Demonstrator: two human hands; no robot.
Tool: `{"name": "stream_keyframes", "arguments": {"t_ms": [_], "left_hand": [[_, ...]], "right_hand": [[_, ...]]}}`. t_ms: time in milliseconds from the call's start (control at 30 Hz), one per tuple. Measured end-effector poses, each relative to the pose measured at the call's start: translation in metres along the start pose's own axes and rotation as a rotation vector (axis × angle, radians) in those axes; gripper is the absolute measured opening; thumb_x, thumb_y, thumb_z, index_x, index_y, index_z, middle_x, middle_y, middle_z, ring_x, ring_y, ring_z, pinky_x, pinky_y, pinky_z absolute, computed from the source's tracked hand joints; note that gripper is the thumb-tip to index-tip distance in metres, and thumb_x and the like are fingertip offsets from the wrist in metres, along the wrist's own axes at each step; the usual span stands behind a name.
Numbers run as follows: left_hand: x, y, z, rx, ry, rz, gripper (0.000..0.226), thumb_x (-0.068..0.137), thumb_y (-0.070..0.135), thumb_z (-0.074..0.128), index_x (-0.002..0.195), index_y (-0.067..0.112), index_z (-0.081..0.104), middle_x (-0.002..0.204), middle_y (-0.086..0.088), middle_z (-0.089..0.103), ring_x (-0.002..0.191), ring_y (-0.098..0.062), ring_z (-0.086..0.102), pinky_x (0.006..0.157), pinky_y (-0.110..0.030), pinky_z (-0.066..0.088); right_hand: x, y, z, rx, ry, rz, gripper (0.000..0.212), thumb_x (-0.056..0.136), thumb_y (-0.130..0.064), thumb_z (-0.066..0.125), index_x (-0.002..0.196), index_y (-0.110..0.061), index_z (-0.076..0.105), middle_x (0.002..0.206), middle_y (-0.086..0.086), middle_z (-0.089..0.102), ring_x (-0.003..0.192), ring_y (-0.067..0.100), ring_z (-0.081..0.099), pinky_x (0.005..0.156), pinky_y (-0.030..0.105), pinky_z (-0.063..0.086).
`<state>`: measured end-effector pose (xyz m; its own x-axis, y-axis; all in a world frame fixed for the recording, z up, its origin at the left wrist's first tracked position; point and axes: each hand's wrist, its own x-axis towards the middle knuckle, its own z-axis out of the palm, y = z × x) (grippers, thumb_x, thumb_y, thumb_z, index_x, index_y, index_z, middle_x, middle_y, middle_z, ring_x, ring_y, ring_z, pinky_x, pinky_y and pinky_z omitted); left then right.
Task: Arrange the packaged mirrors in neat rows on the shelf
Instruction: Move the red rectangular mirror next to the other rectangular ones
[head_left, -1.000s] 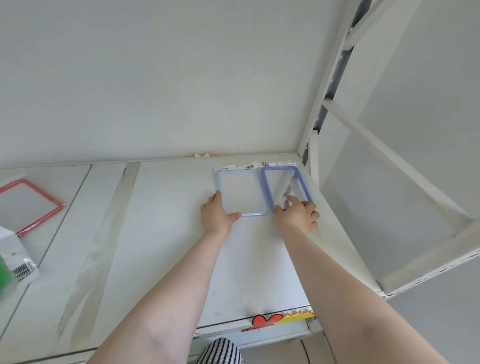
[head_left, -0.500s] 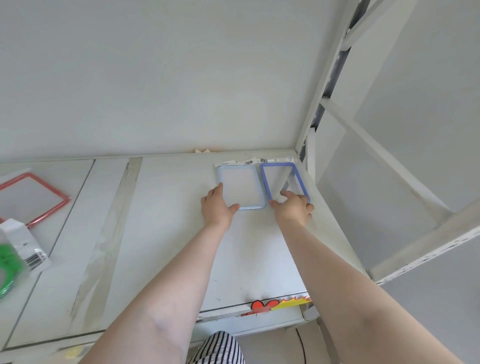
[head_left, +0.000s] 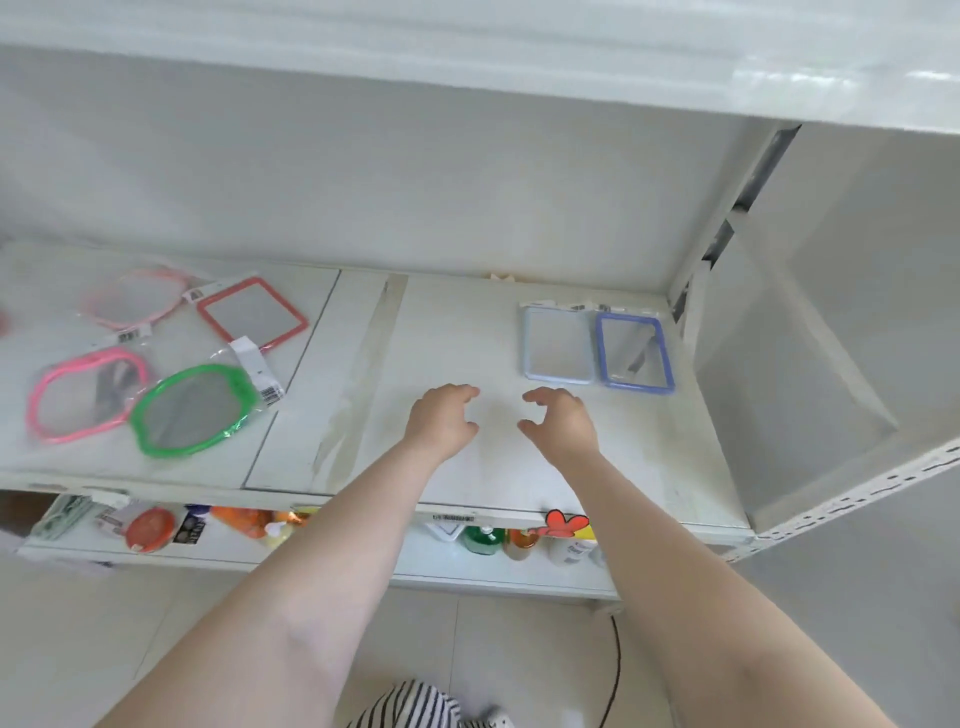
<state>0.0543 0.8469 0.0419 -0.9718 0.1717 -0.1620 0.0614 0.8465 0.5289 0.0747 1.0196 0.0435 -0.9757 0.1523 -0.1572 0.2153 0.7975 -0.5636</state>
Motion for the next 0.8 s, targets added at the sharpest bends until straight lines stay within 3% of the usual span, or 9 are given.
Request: {"name": "stream_keyframes", "arguments": {"t_ms": [467, 700, 800], "left_hand": [[-0.150, -0.179, -0.064, -0.104, 0.063, -0.070, 0.051, 0.076, 0.006, 0.062, 0.126, 0.018, 0.060, 0.123, -0.003, 0.065, 0.116, -0.021, 0.060, 0.099, -0.031, 0.046], [-0.242, -0.304, -0.098, -0.172, 0.054, -0.140, 0.043, 0.075, 0.009, 0.065, 0.116, 0.022, 0.066, 0.112, -0.002, 0.071, 0.106, -0.021, 0.065, 0.092, -0.035, 0.052], [-0.266, -0.339, -0.111, -0.149, 0.077, -0.152, 0.040, 0.077, 0.013, 0.066, 0.115, 0.023, 0.066, 0.113, 0.000, 0.071, 0.111, -0.020, 0.063, 0.094, -0.033, 0.050]], "right_hand": [[-0.128, -0.127, 0.126, 0.035, -0.085, -0.162, 0.034, 0.084, -0.024, 0.065, 0.118, -0.022, 0.063, 0.110, -0.002, 0.067, 0.101, 0.019, 0.060, 0.085, 0.032, 0.050], [-0.216, -0.197, 0.221, -0.014, -0.176, -0.135, 0.035, 0.082, -0.025, 0.066, 0.117, -0.021, 0.065, 0.112, -0.002, 0.069, 0.106, 0.021, 0.062, 0.090, 0.032, 0.050], [-0.240, -0.220, 0.252, -0.047, -0.236, -0.137, 0.035, 0.081, -0.027, 0.068, 0.115, -0.022, 0.065, 0.111, 0.000, 0.067, 0.105, 0.023, 0.061, 0.088, 0.033, 0.050]]}}
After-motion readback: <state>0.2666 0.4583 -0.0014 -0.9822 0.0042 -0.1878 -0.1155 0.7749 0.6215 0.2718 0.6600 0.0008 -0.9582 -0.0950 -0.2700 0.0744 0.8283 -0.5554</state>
